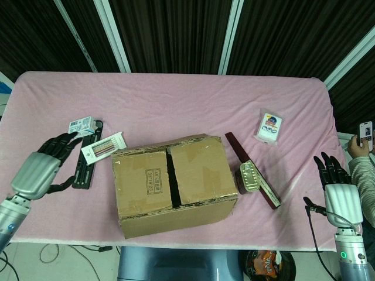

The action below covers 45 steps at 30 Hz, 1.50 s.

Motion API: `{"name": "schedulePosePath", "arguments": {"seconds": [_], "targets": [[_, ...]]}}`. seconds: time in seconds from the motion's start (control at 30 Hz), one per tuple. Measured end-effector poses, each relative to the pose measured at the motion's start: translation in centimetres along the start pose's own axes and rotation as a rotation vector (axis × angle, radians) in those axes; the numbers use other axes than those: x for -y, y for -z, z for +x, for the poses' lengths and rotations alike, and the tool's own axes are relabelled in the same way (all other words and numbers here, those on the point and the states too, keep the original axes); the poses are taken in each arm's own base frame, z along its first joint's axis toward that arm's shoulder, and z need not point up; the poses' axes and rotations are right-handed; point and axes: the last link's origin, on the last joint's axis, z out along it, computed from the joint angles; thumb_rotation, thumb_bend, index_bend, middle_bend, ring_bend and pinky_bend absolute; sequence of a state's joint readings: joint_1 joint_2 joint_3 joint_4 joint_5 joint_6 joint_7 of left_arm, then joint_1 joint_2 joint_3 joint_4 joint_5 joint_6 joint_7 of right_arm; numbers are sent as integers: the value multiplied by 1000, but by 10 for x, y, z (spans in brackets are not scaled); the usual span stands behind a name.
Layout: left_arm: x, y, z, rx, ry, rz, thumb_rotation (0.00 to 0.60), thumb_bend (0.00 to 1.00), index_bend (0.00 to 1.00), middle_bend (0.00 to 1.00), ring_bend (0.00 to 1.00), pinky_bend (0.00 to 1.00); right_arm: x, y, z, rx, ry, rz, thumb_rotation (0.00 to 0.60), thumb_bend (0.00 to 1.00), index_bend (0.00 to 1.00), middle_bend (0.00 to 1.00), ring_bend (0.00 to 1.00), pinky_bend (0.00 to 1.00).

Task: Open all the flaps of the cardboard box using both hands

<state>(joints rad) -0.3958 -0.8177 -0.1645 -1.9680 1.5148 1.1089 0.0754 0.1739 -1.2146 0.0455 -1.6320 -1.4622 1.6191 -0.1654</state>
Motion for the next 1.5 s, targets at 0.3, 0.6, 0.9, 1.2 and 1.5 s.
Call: {"name": "schedulePosePath", "arguments": {"seconds": [0.3,0.6,0.9,1.2,1.5], "targets": [[-56,-73,37,90,-65,-211,600,758,133,224,234,372,-4,0,-7,0,-30,1,600,176,0,0,0,212],[-105,-120,35,267,-113,-336,600,767,133,241,234,363,-6,0,-11,21,-46,-9,600,176,0,0,0,212],[-144,-153,25,371,-206,-433,600,787,181,332,255,343,-7,1,-14,35,-57,-15,600,177,0,0,0,212],[-160,-163,14,396,-271,-479,600,810,199,350,255,335,-7,1,-15,44,-66,-22,600,177,0,0,0,212],[-174,-171,1,412,-298,-514,600,817,203,357,255,331,-7,1,-16,49,-86,-29,600,177,0,0,0,212]]}}
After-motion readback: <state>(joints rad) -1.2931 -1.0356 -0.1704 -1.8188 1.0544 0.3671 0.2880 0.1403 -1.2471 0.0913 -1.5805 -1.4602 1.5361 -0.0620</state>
